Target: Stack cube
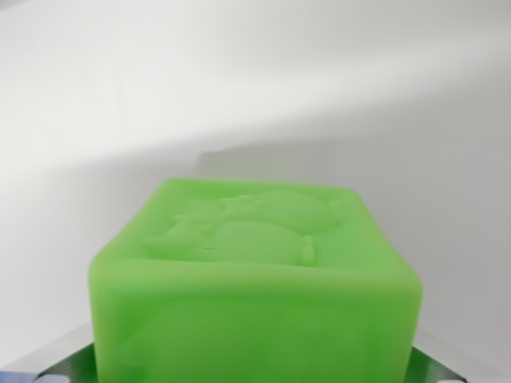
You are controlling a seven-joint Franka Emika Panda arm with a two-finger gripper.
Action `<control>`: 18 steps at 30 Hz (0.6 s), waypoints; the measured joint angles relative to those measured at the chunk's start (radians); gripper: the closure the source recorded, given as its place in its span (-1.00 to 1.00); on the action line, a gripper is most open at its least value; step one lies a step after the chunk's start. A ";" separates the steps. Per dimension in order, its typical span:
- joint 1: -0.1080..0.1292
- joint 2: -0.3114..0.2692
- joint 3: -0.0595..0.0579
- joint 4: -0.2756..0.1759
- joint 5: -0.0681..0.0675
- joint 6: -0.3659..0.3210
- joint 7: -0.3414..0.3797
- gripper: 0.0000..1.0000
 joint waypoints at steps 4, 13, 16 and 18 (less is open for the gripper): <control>0.012 -0.025 -0.014 -0.006 -0.010 -0.018 0.007 1.00; 0.039 -0.090 -0.049 -0.020 -0.044 -0.068 0.033 1.00; 0.047 -0.118 -0.062 -0.024 -0.062 -0.090 0.046 1.00; 0.052 -0.136 -0.069 -0.028 -0.074 -0.104 0.054 1.00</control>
